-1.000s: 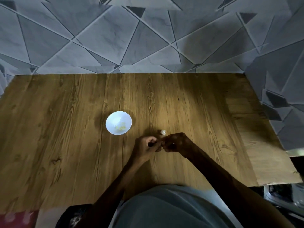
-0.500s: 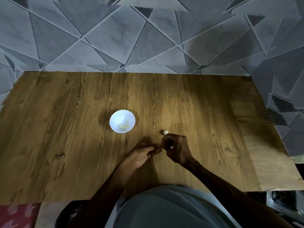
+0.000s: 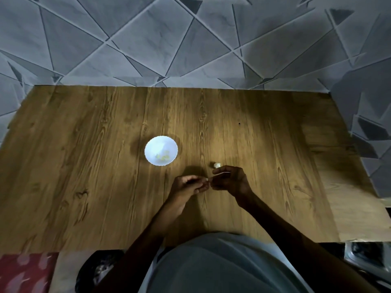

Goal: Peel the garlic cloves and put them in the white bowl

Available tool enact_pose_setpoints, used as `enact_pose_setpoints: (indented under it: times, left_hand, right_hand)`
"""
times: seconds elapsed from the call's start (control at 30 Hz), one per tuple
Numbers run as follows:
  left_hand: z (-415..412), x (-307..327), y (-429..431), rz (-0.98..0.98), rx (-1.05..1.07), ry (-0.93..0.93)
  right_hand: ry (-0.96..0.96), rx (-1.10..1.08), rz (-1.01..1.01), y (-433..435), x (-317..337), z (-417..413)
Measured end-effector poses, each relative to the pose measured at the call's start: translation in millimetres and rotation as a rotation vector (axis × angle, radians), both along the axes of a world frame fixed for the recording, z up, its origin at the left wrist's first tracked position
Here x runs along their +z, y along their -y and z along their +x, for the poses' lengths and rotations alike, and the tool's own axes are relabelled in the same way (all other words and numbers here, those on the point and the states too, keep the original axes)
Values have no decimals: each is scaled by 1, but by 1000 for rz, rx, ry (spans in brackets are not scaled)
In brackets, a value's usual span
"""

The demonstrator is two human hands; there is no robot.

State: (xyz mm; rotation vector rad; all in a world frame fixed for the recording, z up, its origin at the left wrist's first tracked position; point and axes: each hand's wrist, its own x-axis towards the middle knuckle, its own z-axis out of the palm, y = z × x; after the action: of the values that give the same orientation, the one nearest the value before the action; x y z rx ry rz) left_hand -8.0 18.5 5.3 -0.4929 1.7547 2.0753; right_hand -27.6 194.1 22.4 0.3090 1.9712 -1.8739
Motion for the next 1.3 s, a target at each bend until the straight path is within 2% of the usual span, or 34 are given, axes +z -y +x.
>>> enact_pose_setpoints:
  times: [0.07,0.13,0.17,0.23,0.3,0.33,0.37,0.43,0.5,0.57,0.7,0.83,0.9,0.93,1.03,1.07,1.13,1.3]
  left_hand:
    - [1,-2,0,-106,19,-18]
    - [2,-1,-2,-172,23,-7]
    - [1,0,-2,-135,35,35]
    - [-3,6,0,60,75,231]
    - [-5,13,4,274,112,390]
    - [-6,13,7,322,124,404]
    - [-6,12,8,318,132,374]
    - [-4,8,10,165,108,233]
    - [-2,4,12,67,43,118]
    - [0,3,16,78,34,80]
    - [2,6,23,198,52,191]
    - [-1,3,33,384,115,323]
    - [-2,2,41,389,119,336]
    - [-3,1,43,378,121,326]
    - [-4,2,46,289,119,286]
    - [-5,1,45,232,116,273]
    - [-7,-1,45,146,124,247]
    - [-11,-7,45,137,81,263]
  right_hand:
    - [-119,-9,215,9,-4,2]
    - [-348,43,420,16,-9,4]
    - [-460,69,474,18,-10,6]
    - [-604,107,516,20,-11,7]
    - [-656,123,526,20,-11,7]
    - [-648,118,521,21,-11,7]
    - [-613,100,520,23,-11,7]
    - [-434,23,435,23,-10,6]
    - [-156,-29,132,23,-6,6]
    - [68,-64,-138,22,-1,5]
    - [399,-173,-280,33,-5,-5]
    - [505,-152,-334,48,-6,-13]
    - [417,-138,-259,55,-6,-13]
    - [311,-113,-130,58,-8,-13]
    - [-153,38,469,63,-19,-13]
    - [-254,71,583,64,-22,-13]
    - [-321,92,633,65,-21,-10]
    - [-228,152,490,59,-13,5]
